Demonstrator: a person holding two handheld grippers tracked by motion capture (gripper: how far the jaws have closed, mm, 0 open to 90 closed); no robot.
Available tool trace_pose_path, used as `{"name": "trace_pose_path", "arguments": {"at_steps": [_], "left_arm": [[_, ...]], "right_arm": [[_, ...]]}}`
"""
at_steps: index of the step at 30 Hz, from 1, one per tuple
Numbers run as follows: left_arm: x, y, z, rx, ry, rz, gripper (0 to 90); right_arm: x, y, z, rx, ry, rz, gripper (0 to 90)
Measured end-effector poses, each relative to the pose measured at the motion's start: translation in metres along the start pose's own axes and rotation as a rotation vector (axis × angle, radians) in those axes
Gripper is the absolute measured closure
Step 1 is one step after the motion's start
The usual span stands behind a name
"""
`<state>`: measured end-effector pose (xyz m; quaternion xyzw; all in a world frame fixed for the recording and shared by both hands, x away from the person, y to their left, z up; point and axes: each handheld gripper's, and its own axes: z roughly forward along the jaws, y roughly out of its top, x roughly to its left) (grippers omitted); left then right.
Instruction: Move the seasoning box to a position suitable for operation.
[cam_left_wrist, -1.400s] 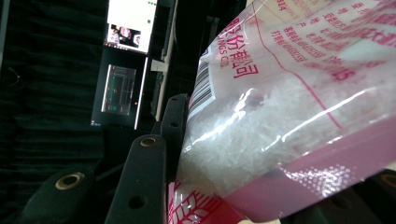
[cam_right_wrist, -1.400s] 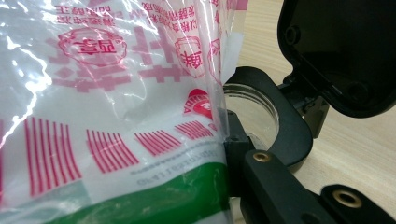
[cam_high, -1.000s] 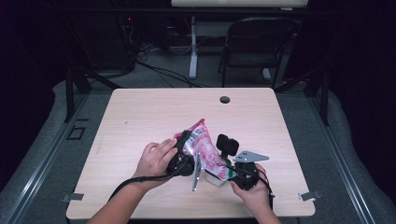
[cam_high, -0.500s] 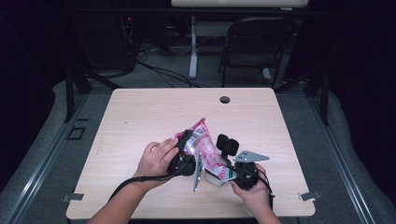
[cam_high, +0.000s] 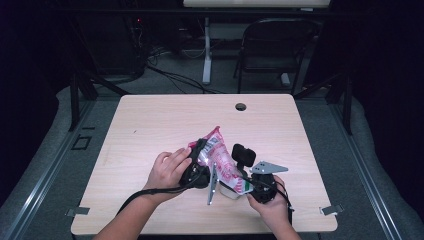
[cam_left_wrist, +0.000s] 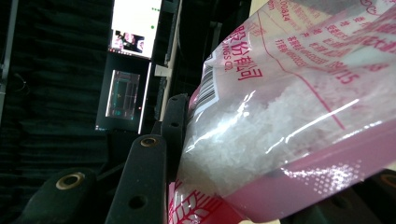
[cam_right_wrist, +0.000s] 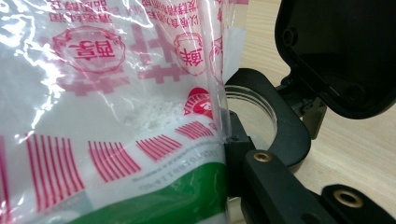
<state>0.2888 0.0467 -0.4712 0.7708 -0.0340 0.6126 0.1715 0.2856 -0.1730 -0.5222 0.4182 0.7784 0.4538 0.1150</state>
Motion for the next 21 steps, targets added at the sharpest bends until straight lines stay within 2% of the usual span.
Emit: {"name": "trace_pose_path", "arguments": {"at_steps": [21], "left_arm": [[0.001, 0.0006, -0.0011, 0.005, 0.001, 0.003, 67.0]], "right_arm": [[0.0011, -0.0001, 0.003, 0.0, -0.003, 0.003, 89.3]]}}
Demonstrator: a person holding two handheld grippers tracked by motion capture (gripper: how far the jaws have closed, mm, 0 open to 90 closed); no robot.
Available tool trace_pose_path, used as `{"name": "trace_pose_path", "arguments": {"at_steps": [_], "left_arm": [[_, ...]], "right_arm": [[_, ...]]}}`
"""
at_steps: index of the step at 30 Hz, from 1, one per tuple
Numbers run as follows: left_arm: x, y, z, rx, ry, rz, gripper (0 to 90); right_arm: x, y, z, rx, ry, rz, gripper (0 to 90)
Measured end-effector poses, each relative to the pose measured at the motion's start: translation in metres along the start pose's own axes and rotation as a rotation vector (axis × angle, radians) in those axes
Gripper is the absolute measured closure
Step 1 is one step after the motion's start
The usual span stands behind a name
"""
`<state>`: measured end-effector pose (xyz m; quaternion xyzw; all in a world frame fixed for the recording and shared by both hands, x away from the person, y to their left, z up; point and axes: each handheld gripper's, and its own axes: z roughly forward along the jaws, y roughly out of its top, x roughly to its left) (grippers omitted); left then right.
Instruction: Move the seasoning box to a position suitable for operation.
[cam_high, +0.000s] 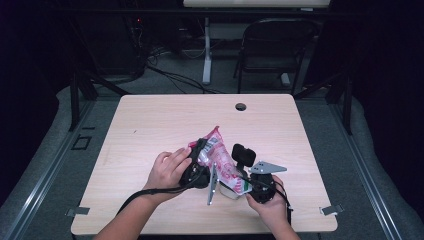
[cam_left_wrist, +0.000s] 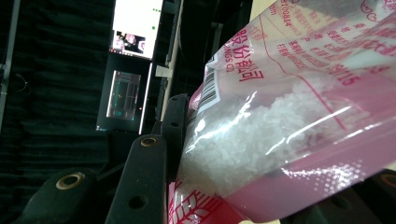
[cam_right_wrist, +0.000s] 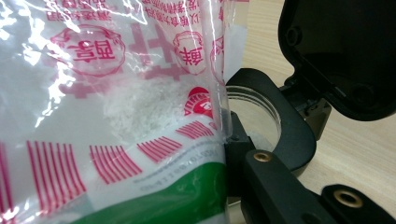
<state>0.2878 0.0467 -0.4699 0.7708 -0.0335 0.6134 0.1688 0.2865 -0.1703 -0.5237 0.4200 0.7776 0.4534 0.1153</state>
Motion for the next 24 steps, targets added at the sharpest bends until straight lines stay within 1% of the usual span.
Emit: {"name": "trace_pose_path", "arguments": {"at_steps": [14, 15, 24], "left_arm": [[0.0007, 0.0017, 0.0002, -0.014, 0.007, 0.007, 67.0], [0.001, 0.0021, -0.0003, -0.008, 0.004, 0.009, 67.0], [0.002, 0.0036, -0.0004, -0.014, 0.006, 0.009, 67.0]], "right_arm": [[-0.0001, -0.0001, 0.0003, 0.001, 0.004, 0.003, 89.3], [-0.0003, -0.0001, 0.0003, 0.001, 0.003, 0.001, 89.3], [-0.0005, -0.0003, 0.0003, 0.0, 0.002, 0.005, 89.2]]}}
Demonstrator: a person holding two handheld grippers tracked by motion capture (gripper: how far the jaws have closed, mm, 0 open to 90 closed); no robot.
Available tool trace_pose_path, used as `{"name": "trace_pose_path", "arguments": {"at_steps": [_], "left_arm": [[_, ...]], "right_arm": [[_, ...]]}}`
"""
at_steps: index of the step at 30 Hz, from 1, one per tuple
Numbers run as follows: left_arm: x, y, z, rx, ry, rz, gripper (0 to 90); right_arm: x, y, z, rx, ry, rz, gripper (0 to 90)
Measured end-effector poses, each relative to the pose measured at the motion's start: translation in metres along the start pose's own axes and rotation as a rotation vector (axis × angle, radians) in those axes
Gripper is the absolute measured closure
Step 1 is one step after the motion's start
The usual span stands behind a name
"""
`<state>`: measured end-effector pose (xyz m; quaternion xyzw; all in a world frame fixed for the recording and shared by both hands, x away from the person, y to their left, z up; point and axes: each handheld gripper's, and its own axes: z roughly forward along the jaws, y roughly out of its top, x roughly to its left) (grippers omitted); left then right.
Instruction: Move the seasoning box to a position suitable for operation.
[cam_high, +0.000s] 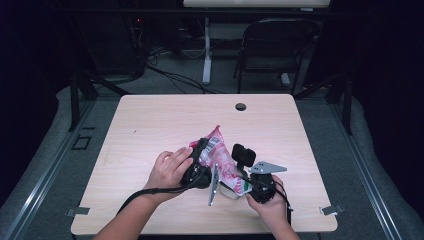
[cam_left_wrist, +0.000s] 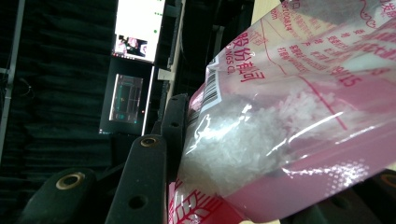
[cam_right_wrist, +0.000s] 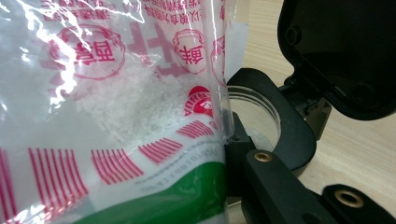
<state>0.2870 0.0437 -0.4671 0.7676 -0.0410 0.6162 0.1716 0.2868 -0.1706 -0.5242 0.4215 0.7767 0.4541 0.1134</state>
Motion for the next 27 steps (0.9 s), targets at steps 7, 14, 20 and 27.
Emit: {"name": "trace_pose_path", "arguments": {"at_steps": [7, 14, 20, 27], "left_arm": [[0.0006, 0.0008, 0.0, -0.003, 0.001, -0.001, 67.1], [0.0006, 0.0015, -0.0002, -0.005, 0.002, -0.002, 67.1], [0.0006, 0.002, -0.0005, -0.011, 0.006, -0.004, 67.1], [0.0013, 0.0031, -0.0012, -0.007, 0.005, -0.004, 67.1]], "right_arm": [[-0.0003, 0.0, 0.0, -0.004, -0.002, 0.0, 89.1], [-0.0006, 0.0, 0.0, -0.003, 0.0, 0.001, 89.1], [-0.0002, -0.0001, 0.0, -0.001, -0.002, 0.001, 89.1], [-0.0005, 0.0, -0.0001, -0.006, -0.001, 0.0, 89.0]]}}
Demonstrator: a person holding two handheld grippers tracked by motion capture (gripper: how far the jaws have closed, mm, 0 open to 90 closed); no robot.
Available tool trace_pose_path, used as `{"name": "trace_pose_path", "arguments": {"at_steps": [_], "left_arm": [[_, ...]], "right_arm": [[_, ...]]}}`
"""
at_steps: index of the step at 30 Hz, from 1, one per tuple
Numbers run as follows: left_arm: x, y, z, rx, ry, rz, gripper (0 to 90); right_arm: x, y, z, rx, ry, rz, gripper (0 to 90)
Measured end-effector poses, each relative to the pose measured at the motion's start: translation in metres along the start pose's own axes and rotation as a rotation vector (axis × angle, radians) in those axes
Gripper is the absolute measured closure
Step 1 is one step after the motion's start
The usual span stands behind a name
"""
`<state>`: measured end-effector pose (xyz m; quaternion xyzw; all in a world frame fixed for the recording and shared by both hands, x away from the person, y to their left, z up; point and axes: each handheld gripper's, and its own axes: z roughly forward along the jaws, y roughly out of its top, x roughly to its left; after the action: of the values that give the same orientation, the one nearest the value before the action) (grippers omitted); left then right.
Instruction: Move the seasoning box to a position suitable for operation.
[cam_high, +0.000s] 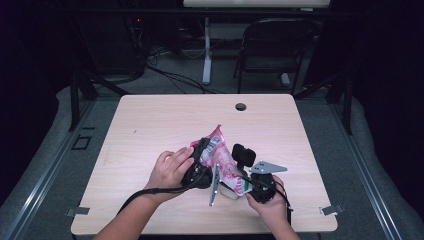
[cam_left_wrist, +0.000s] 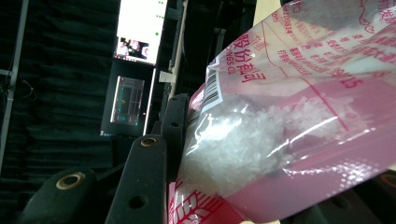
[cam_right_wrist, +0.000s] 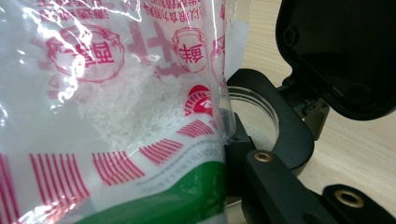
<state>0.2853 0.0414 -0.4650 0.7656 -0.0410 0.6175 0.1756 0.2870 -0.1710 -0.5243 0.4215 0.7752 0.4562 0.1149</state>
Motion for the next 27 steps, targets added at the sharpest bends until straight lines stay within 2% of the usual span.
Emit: {"name": "trace_pose_path", "arguments": {"at_steps": [27], "left_arm": [[0.0007, 0.0014, -0.0009, -0.005, 0.005, 0.001, 67.1]], "right_arm": [[0.0007, 0.0, 0.0004, 0.001, -0.002, -0.001, 89.1]]}}
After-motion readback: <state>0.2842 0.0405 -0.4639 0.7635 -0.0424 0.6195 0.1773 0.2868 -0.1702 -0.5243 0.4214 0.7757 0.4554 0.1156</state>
